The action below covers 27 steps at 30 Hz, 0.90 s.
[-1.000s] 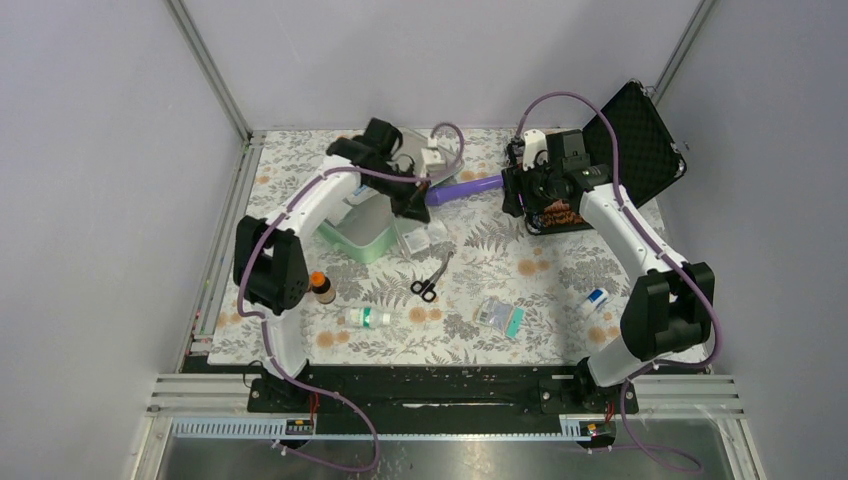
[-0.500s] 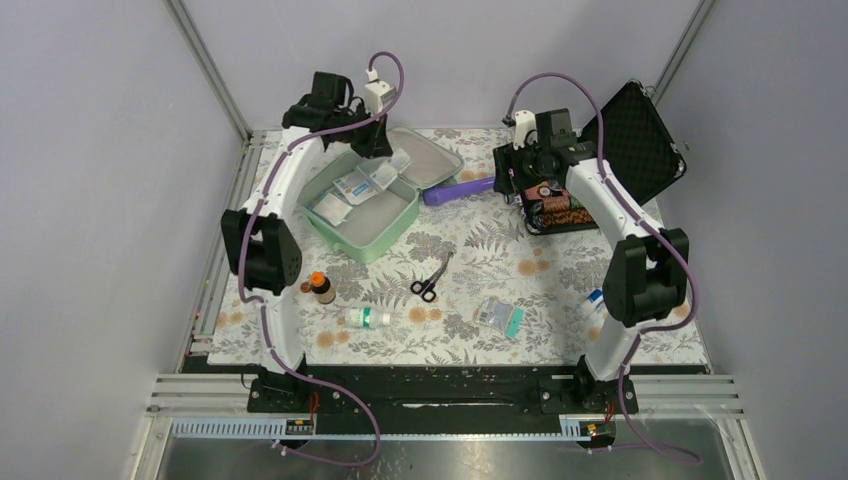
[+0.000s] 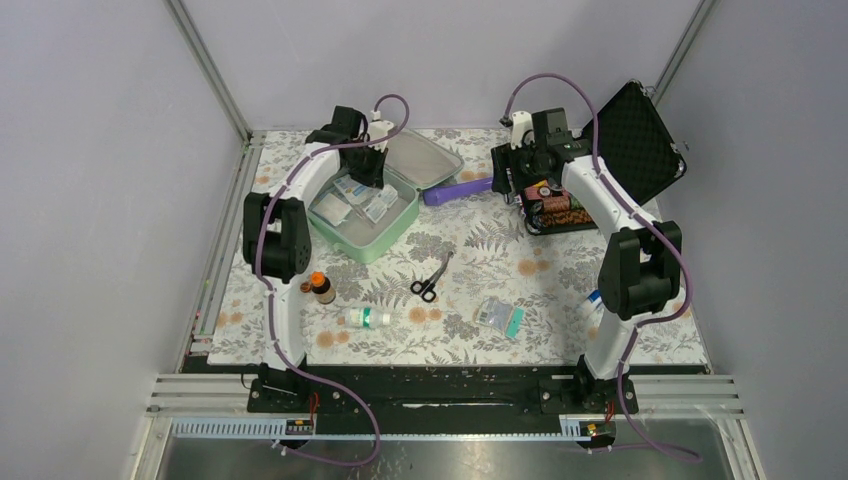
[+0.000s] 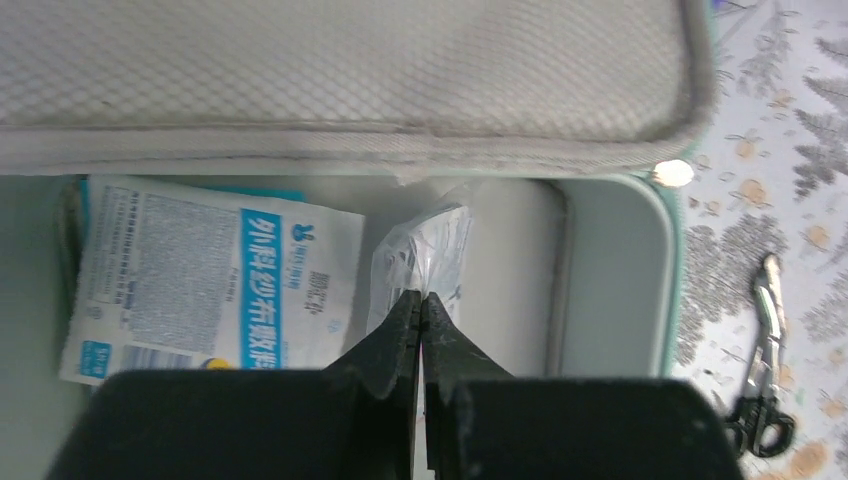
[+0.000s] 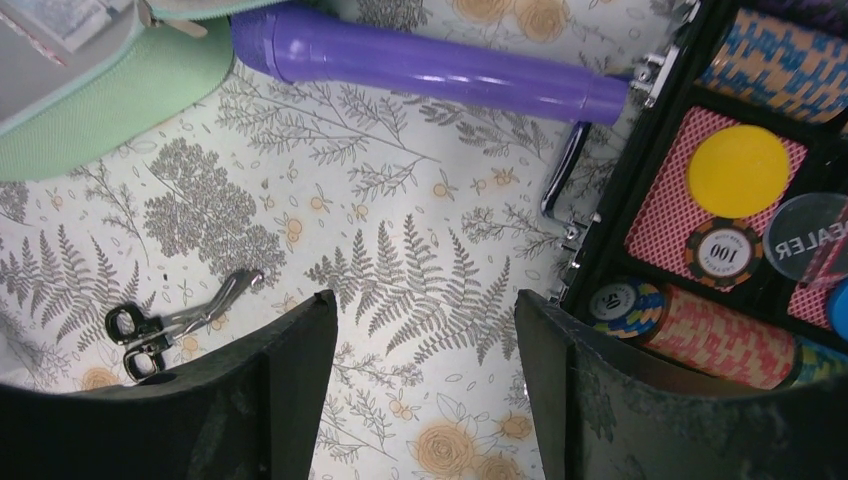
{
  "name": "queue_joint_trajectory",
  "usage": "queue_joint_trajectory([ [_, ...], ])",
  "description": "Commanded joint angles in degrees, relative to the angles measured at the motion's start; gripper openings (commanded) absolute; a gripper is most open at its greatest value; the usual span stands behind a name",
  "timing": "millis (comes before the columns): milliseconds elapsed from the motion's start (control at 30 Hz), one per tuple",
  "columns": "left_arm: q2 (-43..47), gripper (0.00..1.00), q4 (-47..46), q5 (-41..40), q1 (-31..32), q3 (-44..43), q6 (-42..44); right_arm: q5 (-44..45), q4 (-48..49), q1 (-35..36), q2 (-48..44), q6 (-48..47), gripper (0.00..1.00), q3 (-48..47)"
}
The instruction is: Organize the medicine kit
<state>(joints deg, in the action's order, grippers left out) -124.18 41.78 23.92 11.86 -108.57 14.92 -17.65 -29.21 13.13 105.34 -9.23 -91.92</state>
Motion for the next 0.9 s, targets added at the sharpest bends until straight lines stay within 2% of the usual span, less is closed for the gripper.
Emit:
queue_joint_trajectory([
  [0,-1.3,0.0,-6.2,-7.1,-0.1,-0.1,-1.6,-0.8,0.3,-0.2,-3.9,-0.1,0.72,1.8],
  [33,-1.5,0.02,-6.9,-7.9,-0.1,-0.2,-1.6,-0.8,0.3,-0.2,-4.0,-0.3,0.72,2.1],
  [100,-2.0,0.22,-7.2,-8.1,-0.1,-0.8,-1.9,-0.5,0.3,-0.2,-4.2,-0.5,0.72,2.2],
  [167,-1.8,0.34,-7.1,-8.0,-0.1,-1.6,-2.7,-0.5,0.4,-0.2,-4.3,-0.7,0.72,2.1],
  [267,0.3,0.43,-7.4,-7.9,0.0,-1.6,-4.4,-0.3,0.3,-0.2,-4.5,-1.0,0.72,2.1],
  [433,7.5,0.42,-10.8,-4.0,0.0,5.8,-5.8,-0.5,0.5,-0.2,-4.9,-1.1,0.72,3.0],
  [633,7.5,0.2,-8.9,1.3,0.1,10.7,-8.2,-0.9,0.8,-0.2,-5.5,-0.5,0.72,4.5],
  [767,6.0,0.22,-11.1,-2.9,0.2,12.3,-11.5,-1.2,0.8,-0.2,-5.7,-0.4,0.72,4.7],
  [867,3.2,0.3,-10.9,-6.4,0.2,10.1,-12.9,-1.1,0.8,-0.1,-5.7,-0.4,0.72,5.0],
])
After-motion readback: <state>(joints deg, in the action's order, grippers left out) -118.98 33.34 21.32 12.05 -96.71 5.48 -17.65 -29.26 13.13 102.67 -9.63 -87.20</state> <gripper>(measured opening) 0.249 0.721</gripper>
